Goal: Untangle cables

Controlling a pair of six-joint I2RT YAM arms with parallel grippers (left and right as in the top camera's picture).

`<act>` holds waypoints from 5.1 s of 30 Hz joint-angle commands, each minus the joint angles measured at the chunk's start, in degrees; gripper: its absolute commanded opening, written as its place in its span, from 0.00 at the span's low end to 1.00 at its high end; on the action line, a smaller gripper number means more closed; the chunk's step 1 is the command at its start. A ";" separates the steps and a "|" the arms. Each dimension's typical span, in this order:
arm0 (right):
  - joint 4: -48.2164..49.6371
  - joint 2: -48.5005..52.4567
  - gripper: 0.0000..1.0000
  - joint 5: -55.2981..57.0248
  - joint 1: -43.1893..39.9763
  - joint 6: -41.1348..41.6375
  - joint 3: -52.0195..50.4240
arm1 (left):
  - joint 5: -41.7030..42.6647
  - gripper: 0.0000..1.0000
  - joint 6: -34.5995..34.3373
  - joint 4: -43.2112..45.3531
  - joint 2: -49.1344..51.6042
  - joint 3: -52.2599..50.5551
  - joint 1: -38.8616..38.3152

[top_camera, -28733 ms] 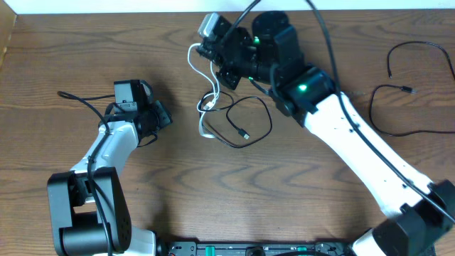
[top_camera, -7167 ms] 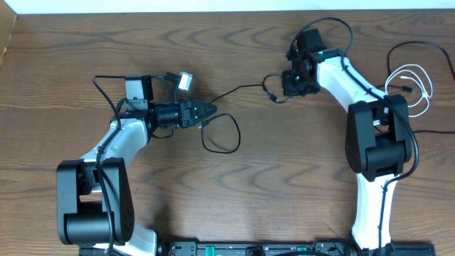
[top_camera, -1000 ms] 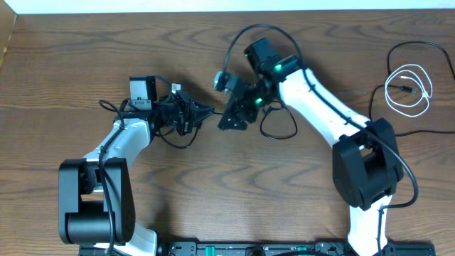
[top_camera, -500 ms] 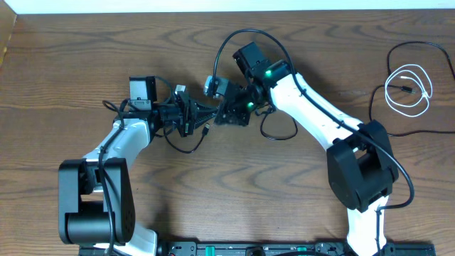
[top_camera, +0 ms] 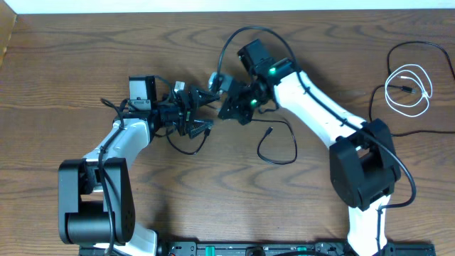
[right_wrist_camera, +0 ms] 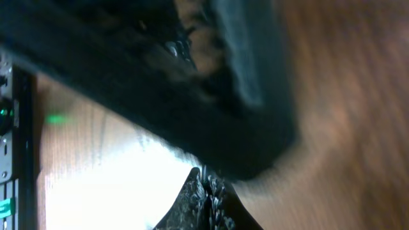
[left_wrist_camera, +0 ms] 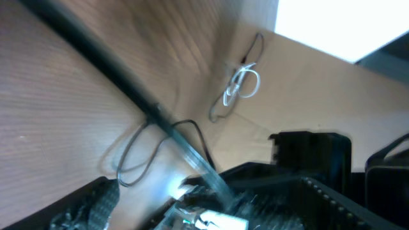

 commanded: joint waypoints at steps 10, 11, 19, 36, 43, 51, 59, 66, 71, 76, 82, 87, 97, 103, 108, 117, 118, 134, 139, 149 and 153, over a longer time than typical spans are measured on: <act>-0.04 0.07 0.01 -0.94 -11.19 13.42 -0.02 | -24.35 0.98 16.28 -4.09 0.44 0.13 -0.07; -0.04 -0.24 0.01 -0.92 -11.80 13.75 0.02 | -26.99 0.98 16.28 -4.79 0.44 0.13 -0.07; 1.57 -10.14 0.01 0.20 -15.93 14.43 0.90 | -39.63 0.99 16.87 -8.72 0.44 0.13 -0.07; 6.73 -29.62 0.01 31.98 -25.92 18.91 0.87 | -39.60 0.99 16.87 -7.78 0.44 0.13 -0.07; 2.71 -25.83 0.01 49.09 -30.42 25.33 0.85 | -39.63 0.99 19.78 -7.85 0.44 0.13 -0.07; -0.33 -19.10 0.01 49.46 -35.32 28.83 0.85 | -39.63 0.99 20.72 -7.85 0.44 0.13 -0.07; -1.25 -15.67 0.14 51.54 -40.00 29.00 0.85 | -39.63 0.99 20.72 -7.85 0.44 0.13 -0.07; -2.01 -15.43 0.99 41.42 -42.10 28.98 0.83 | -39.63 0.99 20.72 -7.85 0.44 0.13 -0.07; -2.01 -15.43 0.99 37.46 -41.83 28.98 0.83 | -39.63 0.99 20.72 -7.85 0.44 0.13 -0.07; -2.03 -15.41 0.99 31.45 -41.31 28.98 0.81 | -39.63 0.99 20.72 -7.85 0.44 0.13 -0.07; -2.16 -15.41 0.99 29.07 -39.78 28.98 0.79 | -39.63 0.99 20.72 -7.85 0.44 0.13 -0.07; -2.32 -15.41 0.99 29.27 -38.80 28.98 0.68 | -39.63 0.99 20.72 -7.85 0.44 0.13 -0.07; -0.15 -15.41 0.99 28.98 -36.35 31.15 -3.80 | -39.63 0.99 20.72 -7.80 0.44 0.13 -0.07; 9.01 -15.41 0.99 28.98 -32.57 33.94 -12.04 | -39.63 0.99 20.74 -7.82 0.44 0.13 -0.07; 14.80 -15.41 0.99 28.98 -28.55 33.94 -18.93 | -39.63 0.99 20.72 -7.80 0.44 0.13 -0.07; 29.05 -15.41 0.99 29.68 -20.98 33.90 -32.41 | -39.63 0.99 20.72 -7.82 0.44 0.13 -0.07; 31.19 -15.41 0.99 29.68 -20.44 33.90 -33.70 | -39.63 0.99 20.72 -7.82 0.44 0.13 -0.07; 41.16 -15.41 0.99 30.58 -18.58 33.88 -40.13 | -39.60 0.99 20.70 -7.82 0.44 0.13 -0.07; 43.28 -15.41 0.99 30.75 -18.58 33.83 -40.13 | -39.60 0.99 20.72 -7.85 0.44 0.13 -0.07; 44.13 -15.41 0.99 30.99 -18.58 33.90 -40.13 | -39.63 0.98 20.72 -7.82 0.44 0.13 -0.07; 43.21 -15.41 0.99 30.99 -18.58 33.90 -40.13 | -39.63 0.98 20.72 -7.82 0.44 0.13 -0.07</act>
